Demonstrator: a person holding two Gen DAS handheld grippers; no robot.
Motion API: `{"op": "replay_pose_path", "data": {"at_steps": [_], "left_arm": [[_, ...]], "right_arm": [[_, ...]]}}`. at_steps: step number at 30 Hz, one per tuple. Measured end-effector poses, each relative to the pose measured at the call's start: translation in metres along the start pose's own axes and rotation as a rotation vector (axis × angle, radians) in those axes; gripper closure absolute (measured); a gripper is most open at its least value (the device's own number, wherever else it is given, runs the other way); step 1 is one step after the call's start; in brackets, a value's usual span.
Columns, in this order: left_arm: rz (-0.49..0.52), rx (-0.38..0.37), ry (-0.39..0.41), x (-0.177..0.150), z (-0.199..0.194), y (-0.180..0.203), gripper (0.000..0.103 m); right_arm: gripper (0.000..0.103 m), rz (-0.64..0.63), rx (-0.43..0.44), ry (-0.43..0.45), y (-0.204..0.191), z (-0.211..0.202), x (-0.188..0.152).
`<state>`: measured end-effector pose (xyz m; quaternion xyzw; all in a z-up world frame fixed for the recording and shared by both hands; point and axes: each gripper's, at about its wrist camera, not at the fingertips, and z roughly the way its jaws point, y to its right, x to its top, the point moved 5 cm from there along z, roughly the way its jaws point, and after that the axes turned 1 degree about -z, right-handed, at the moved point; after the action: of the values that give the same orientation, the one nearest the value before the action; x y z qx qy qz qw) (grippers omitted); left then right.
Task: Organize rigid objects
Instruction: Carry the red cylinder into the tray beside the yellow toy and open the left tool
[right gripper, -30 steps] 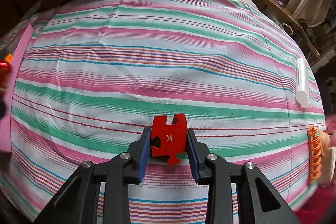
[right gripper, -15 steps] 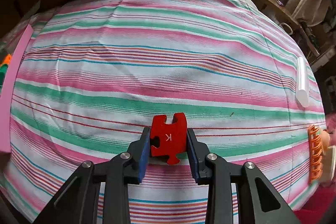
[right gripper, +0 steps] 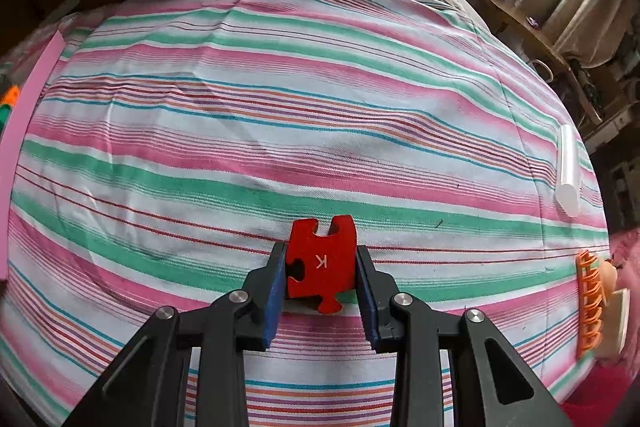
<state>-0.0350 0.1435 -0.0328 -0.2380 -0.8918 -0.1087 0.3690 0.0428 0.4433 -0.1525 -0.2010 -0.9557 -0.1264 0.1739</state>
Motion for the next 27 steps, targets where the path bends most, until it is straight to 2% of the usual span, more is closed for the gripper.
{"op": "replay_pose_path", "data": {"at_steps": [6, 12, 15, 17, 23, 27], "left_arm": [[-0.066, 0.021, -0.023, -0.015, -0.005, -0.036, 0.080], [-0.182, 0.075, -0.057, -0.041, -0.014, -0.094, 0.080], [-0.213, 0.064, -0.060, -0.051, -0.018, -0.109, 0.080], [-0.202, 0.057, -0.062, -0.055, -0.017, -0.107, 0.080], [-0.150, -0.054, -0.076, -0.045, -0.001, -0.068, 0.080], [-0.179, -0.124, -0.116, -0.037, 0.016, -0.051, 0.080]], "right_arm": [[0.070, -0.016, -0.014, 0.007, -0.003, -0.002, -0.001], [0.070, -0.030, -0.025, 0.010, -0.004, -0.002, -0.001], [0.070, -0.034, -0.027, 0.010, -0.004, -0.001, -0.001], [0.070, -0.034, -0.027, 0.010, -0.004, -0.001, 0.000], [0.070, -0.038, -0.031, 0.011, -0.002, -0.001, 0.001], [0.069, -0.044, -0.038, 0.013, -0.003, -0.001, 0.002]]}}
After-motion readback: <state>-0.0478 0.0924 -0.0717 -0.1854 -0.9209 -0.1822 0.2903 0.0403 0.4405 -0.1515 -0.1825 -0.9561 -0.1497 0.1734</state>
